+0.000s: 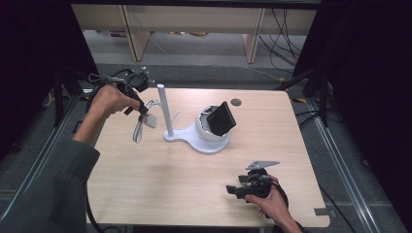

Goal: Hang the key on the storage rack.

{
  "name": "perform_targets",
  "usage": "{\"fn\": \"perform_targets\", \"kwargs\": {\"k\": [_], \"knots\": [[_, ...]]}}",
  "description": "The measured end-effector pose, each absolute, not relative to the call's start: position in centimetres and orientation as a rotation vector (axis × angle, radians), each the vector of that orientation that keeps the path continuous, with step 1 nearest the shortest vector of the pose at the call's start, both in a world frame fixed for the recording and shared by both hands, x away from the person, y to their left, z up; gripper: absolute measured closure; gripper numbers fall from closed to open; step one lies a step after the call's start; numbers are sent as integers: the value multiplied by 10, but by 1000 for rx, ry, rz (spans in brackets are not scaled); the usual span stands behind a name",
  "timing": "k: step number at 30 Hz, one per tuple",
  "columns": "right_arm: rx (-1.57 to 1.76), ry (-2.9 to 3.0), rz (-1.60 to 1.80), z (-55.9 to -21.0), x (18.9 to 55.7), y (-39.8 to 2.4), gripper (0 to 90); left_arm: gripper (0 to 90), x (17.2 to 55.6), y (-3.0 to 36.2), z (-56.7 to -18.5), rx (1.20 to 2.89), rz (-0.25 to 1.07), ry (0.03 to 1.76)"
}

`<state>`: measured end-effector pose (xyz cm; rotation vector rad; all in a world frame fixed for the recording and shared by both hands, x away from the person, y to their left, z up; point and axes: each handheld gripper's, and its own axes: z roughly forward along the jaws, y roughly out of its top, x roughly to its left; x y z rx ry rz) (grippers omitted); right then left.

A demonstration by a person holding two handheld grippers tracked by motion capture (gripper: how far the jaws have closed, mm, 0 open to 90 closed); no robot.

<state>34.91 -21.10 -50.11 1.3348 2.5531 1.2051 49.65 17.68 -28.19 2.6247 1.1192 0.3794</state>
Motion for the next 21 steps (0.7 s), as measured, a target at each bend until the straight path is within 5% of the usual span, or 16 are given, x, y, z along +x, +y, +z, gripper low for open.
{"fn": "perform_targets", "kwargs": {"k": [21], "knots": [[1348, 2575, 1235, -502, 349, -208, 280, 750, 510, 166, -304, 2633, 364, 1135]]}}
